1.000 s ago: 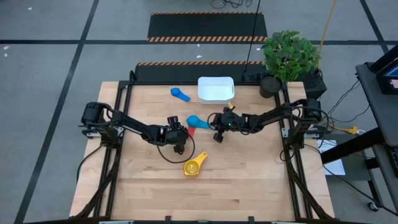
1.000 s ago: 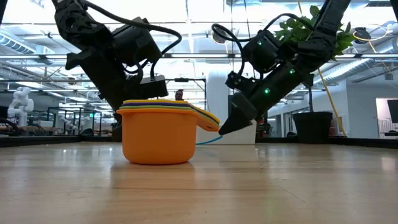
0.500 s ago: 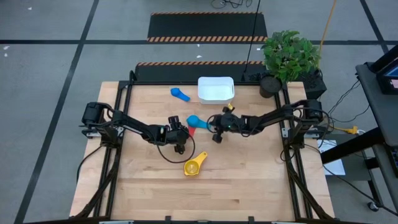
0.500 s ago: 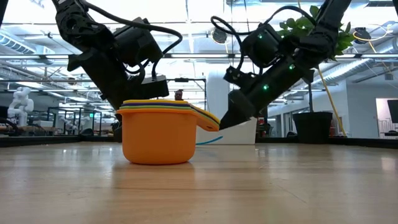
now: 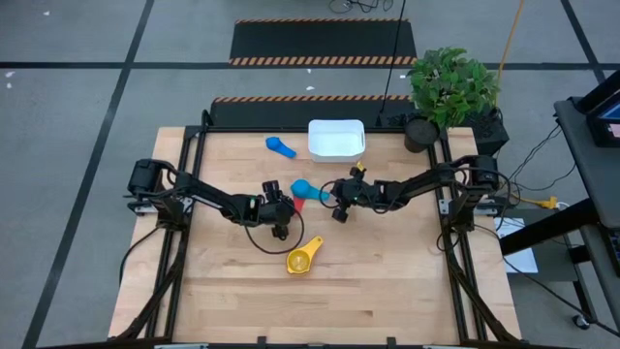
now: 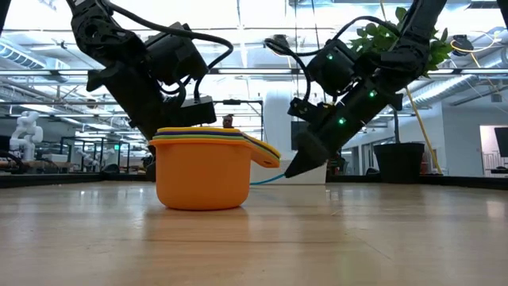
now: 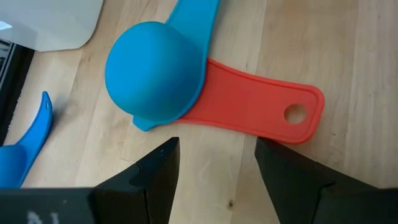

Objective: Nest measuring cups in basket
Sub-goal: Stack the stacked measuring cups into the stacked measuring cups

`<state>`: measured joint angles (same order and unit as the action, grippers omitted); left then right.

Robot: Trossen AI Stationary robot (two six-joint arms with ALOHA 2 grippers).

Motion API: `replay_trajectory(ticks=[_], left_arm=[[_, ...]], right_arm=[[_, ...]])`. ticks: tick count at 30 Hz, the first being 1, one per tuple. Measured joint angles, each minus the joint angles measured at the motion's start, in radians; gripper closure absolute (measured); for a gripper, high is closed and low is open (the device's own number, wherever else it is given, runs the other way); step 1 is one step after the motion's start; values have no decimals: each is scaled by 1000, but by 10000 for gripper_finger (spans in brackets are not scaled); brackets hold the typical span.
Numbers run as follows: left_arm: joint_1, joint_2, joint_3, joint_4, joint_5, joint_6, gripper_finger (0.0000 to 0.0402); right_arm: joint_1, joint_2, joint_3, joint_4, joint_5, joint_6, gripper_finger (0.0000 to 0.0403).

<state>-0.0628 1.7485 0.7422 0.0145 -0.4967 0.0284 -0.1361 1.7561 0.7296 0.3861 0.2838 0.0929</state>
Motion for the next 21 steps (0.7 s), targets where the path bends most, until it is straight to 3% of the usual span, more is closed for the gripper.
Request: replay_trajectory(ticks=[9, 21], left_arm=[[0, 2, 0, 23, 6, 3, 183], [0, 3, -2, 91, 23, 23, 183]], right_arm=[[3, 6, 1, 51, -76, 26, 390], [8, -15, 0, 55, -64, 9, 390]])
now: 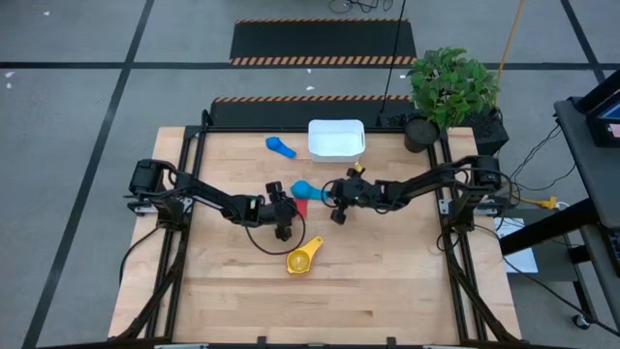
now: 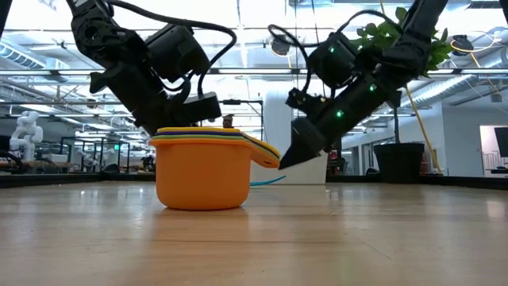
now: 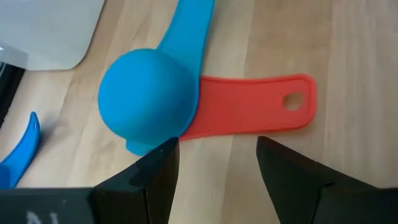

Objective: Nest measuring cups in basket
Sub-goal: Stack the stacked measuring cups into the stacked measuring cups

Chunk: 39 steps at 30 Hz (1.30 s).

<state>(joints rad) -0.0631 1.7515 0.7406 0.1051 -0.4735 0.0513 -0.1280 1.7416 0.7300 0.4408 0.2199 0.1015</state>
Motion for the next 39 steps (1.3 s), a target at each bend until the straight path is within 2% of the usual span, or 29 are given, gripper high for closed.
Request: replay_trajectory(ticks=[5, 12, 20, 39], left_arm=[[1, 0, 0, -24, -7, -1, 183], [7, -1, 1, -21, -12, -1, 183], [7, -2, 2, 40, 27, 3, 183], [7, -3, 2, 54, 32, 3, 183]], right_arm=[[1, -36, 0, -23, 66, -32, 390], [-34, 8, -3, -78, 65, -23, 390], [-40, 103, -2, 61, -15, -24, 390], [36, 113, 86, 11, -39, 2, 390]])
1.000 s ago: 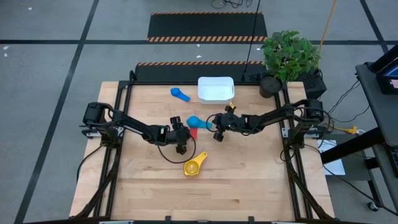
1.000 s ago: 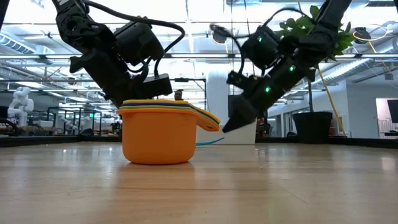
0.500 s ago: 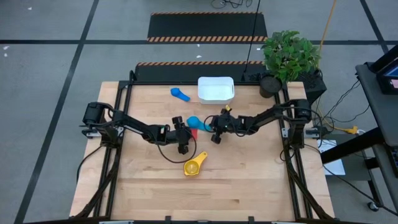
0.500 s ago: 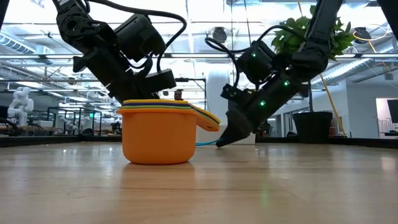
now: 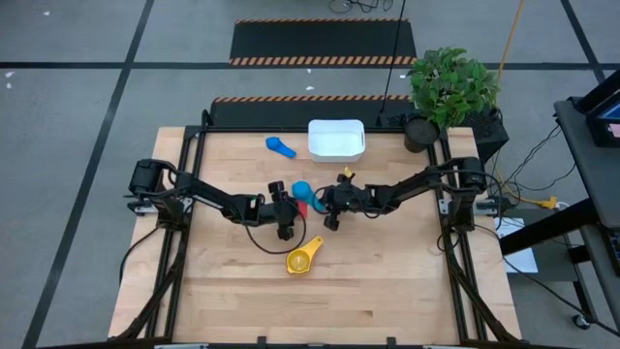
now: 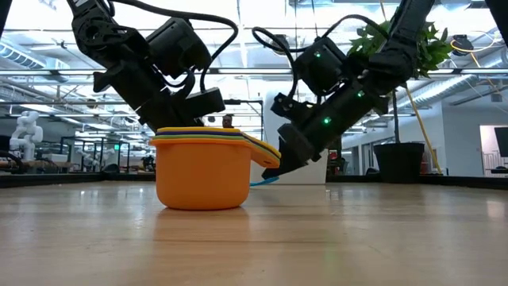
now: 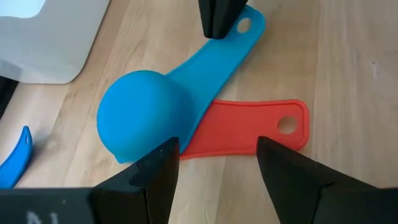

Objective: Nest measuring cups in basket
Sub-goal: Stack the stacked measuring cups into the stacked measuring cups

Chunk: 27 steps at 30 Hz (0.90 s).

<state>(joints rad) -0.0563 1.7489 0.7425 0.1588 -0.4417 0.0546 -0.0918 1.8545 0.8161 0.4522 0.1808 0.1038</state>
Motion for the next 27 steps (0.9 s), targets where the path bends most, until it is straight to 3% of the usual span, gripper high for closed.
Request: replay_trajectory(ticks=[6, 18, 27], left_arm=[[0, 0, 0, -23, 0, -2, 183], [0, -1, 0, -35, 0, -7, 183], [13, -1, -12, -29, 26, -17, 183]], right_arm=[[10, 0, 38, -83, 80, -36, 390], [-3, -6, 39, -153, 75, 9, 390], [-2, 50, 39, -58, -72, 92, 390]])
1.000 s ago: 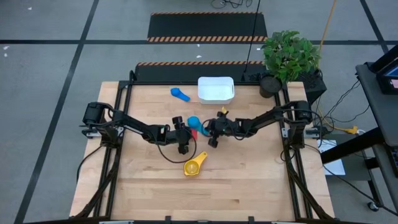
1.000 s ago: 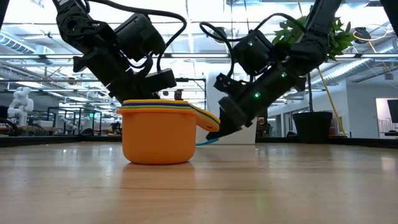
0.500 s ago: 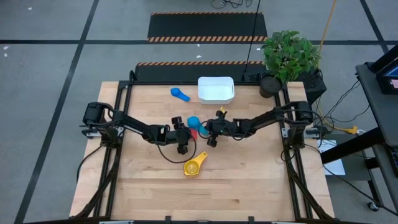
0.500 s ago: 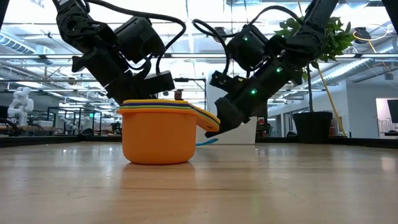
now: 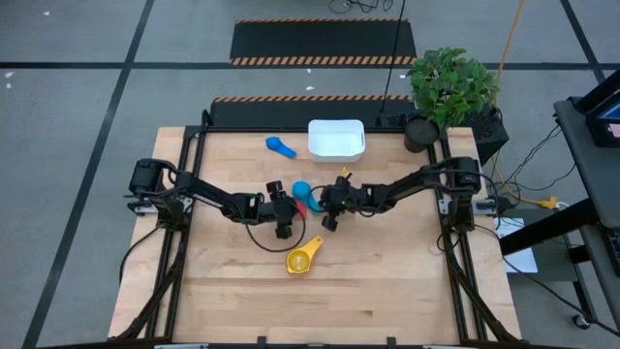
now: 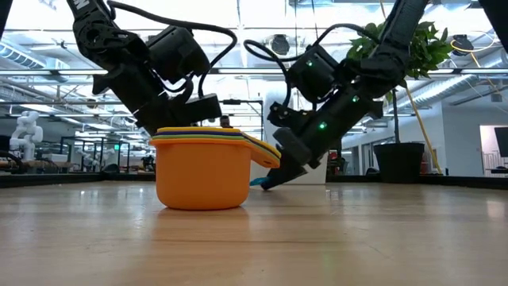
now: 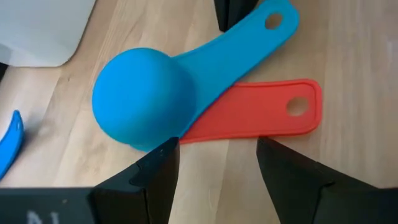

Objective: Nest measuring cups in basket
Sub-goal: Stack the stacked measuring cups into the stacked measuring cups

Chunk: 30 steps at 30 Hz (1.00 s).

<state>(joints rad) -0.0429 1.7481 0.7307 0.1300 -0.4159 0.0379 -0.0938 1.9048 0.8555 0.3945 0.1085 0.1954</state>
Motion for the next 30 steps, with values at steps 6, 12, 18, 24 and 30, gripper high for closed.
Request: replay_trajectory(ticks=[6, 12, 18, 24, 30], left_arm=[[0, 0, 0, 28, 16, 2, 183], [0, 0, 0, 47, 16, 5, 183], [0, 0, 0, 59, 16, 10, 183], [-3, 0, 0, 13, 16, 33, 183], [-6, -2, 1, -35, 17, 31, 183]], right_arm=[[21, 7, 0, 21, 0, 20, 390], [38, 9, 4, 83, -102, 32, 390], [44, 9, 6, 93, -85, 33, 390], [44, 9, 6, 81, -83, 31, 390], [44, 9, 6, 80, -82, 29, 390]])
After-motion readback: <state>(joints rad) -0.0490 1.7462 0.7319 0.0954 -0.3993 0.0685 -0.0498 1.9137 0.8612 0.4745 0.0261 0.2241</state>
